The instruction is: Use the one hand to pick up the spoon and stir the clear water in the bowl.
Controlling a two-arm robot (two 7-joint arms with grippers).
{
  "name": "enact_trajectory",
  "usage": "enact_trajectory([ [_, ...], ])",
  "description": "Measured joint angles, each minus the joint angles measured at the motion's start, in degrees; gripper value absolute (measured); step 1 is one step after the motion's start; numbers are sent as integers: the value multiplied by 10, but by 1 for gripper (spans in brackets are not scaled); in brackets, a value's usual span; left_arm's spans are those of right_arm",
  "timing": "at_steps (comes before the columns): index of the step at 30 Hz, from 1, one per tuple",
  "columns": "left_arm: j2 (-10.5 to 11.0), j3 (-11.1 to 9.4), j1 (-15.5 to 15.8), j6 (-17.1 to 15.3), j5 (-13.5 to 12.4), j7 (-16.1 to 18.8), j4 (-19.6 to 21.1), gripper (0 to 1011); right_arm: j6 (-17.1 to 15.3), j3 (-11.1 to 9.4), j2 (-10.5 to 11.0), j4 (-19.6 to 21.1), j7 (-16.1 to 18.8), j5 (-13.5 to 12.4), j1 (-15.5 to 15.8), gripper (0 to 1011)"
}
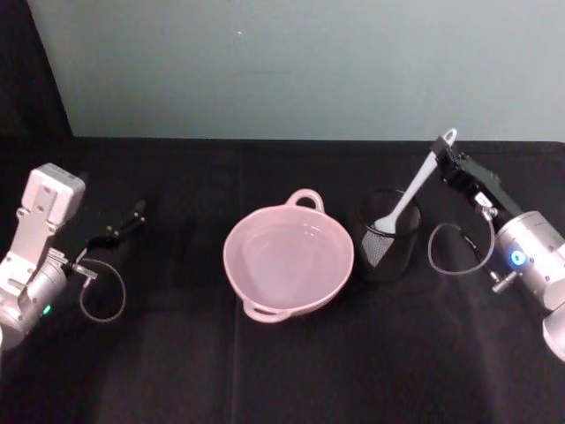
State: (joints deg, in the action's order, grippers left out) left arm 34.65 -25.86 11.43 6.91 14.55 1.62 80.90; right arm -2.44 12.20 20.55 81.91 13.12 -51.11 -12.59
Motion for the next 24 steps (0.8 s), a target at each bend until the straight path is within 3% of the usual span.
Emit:
enact_trajectory([
  [2, 0, 0, 0, 0, 0, 0, 0, 1011, 1, 4, 7, 11, -2, 12, 0, 112],
  [6, 0, 0, 0, 0, 0, 0, 0, 1011, 3, 21, 34, 42, 1, 67, -4, 112],
  [12, 0, 0, 0, 0, 0, 0, 0, 1011, -10, 41, 66, 75, 20, 125, -20, 112],
  [24, 0, 0, 0, 0, 0, 0, 0, 1011, -54, 48, 91, 128, 50, 160, -43, 112],
])
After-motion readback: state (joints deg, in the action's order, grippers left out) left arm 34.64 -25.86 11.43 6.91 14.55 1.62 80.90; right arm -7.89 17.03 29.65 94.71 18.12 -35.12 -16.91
